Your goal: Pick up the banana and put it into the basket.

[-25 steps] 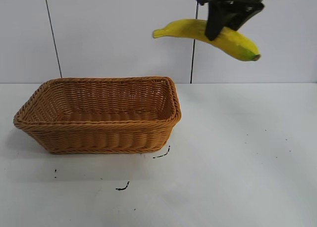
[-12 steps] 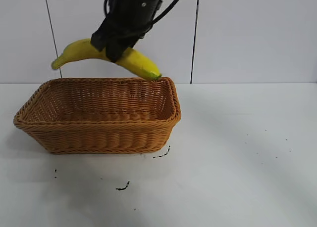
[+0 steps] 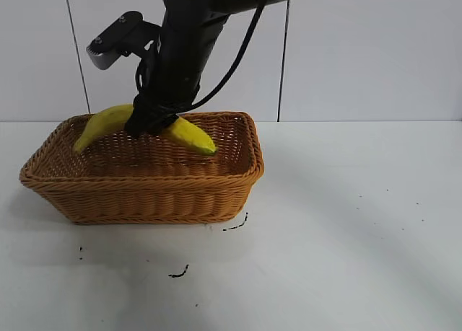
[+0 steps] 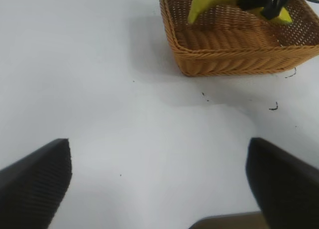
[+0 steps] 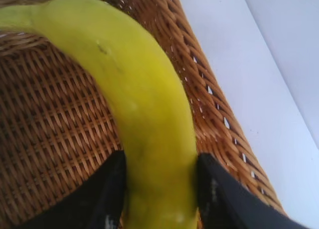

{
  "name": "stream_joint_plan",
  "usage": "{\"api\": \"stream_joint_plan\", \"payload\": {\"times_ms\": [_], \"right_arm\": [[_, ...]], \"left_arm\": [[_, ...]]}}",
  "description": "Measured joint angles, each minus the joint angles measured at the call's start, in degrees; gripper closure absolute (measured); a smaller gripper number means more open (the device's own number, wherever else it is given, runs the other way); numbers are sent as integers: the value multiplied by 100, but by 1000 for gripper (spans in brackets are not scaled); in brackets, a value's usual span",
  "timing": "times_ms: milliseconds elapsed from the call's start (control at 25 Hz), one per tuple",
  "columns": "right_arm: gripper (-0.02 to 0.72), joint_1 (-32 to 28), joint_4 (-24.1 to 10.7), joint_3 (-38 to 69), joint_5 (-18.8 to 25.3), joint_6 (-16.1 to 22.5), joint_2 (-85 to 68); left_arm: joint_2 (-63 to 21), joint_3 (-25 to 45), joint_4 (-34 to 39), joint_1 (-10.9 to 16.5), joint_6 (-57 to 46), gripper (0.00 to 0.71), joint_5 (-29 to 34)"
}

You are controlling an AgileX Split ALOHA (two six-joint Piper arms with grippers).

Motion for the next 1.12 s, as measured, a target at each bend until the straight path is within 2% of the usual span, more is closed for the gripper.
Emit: {"api": "stream_joint_plan", "payload": {"times_ms": [80,160,280,400,480,560,680,760,800,880,1000,1120], "right_arm": [[297,0,11,0,-80,0,0],[123,0,24,0,-207,5,0],[36,0,30,0,-408,25,0],[16,0,30,-11,-383,398,-54],[12,0,-6,-11,-262,902,-176],[12,-5,-200,-11,-101,1588,-372],[12,-76,-446,-30,439,2519,-648],[12,-255,-423,-30,894,2910,-807],[12,-413,-306,-30,1126,3053,-870],[12,-777,41,-30,1489,3151,-937],[11,-1442,557,-30,1813,3063,-970],[11,-1996,737,-30,1993,2936,-998]], "left_arm": [[0,0,0,0,0,20,0],[0,0,0,0,0,20,0],[0,0,0,0,0,20,0],[0,0,0,0,0,20,0],[0,0,0,0,0,20,0],[0,0,0,0,0,20,0],[0,0,0,0,0,20,0],[0,0,0,0,0,20,0],[0,0,0,0,0,20,0],[0,0,0,0,0,20,0],[0,0,0,0,0,20,0],[0,0,0,0,0,20,0]]}}
